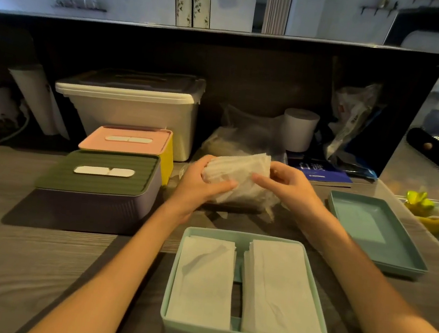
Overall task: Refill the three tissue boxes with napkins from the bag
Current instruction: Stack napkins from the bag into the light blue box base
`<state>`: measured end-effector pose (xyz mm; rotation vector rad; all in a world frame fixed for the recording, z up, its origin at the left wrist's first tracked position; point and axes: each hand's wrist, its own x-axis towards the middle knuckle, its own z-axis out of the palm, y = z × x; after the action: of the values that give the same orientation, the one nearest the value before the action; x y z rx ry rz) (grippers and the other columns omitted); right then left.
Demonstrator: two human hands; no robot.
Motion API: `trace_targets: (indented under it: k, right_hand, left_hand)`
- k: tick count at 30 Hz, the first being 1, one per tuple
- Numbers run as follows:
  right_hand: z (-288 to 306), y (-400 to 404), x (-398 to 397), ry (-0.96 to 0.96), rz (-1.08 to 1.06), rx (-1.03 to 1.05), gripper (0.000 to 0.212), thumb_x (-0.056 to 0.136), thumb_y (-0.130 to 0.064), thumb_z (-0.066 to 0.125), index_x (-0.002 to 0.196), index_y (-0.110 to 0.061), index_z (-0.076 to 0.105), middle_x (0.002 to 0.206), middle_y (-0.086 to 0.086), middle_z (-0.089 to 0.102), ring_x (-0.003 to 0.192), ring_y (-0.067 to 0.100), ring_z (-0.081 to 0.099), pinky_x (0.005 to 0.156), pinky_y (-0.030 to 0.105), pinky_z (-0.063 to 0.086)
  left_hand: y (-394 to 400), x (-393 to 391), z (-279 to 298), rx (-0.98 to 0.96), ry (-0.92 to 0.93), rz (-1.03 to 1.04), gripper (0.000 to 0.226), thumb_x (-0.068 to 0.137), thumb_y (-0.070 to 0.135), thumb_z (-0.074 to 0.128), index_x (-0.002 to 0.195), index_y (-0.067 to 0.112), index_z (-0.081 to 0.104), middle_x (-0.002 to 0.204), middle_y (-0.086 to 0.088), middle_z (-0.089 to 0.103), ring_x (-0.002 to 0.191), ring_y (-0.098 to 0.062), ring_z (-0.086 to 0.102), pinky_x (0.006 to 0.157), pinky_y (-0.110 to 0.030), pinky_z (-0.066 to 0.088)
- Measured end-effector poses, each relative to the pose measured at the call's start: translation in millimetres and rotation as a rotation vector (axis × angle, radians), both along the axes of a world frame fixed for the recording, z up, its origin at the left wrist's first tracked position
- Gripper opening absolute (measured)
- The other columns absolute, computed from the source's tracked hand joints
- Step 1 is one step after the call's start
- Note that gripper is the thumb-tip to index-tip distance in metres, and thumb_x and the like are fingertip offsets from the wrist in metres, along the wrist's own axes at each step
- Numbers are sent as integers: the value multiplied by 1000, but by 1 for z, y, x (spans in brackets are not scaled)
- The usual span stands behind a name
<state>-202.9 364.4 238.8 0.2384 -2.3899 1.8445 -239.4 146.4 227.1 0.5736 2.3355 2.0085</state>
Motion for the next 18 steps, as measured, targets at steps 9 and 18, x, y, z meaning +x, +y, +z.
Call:
trace_targets:
  k: [9, 18]
  right_hand:
    - [-35, -29, -2, 259, -5, 47, 81, 75, -39, 72, 148, -24, 40, 138, 1, 53, 125, 12, 56, 102, 28, 52]
    - [-33, -42, -4, 374, 45, 105, 70, 79, -11, 59, 148, -13, 44, 148, 2, 51, 139, 13, 46, 113, 24, 39]
  left_hand:
    - [17, 0, -17, 52, -31, 168, 36, 92, 46, 69, 115, 19, 63, 104, 5, 68, 97, -3, 66, 84, -25, 57]
    - [34, 3, -17, 208, 5, 307, 28, 88, 52, 67, 93, 25, 64, 97, -6, 72, 94, -26, 69, 87, -49, 58]
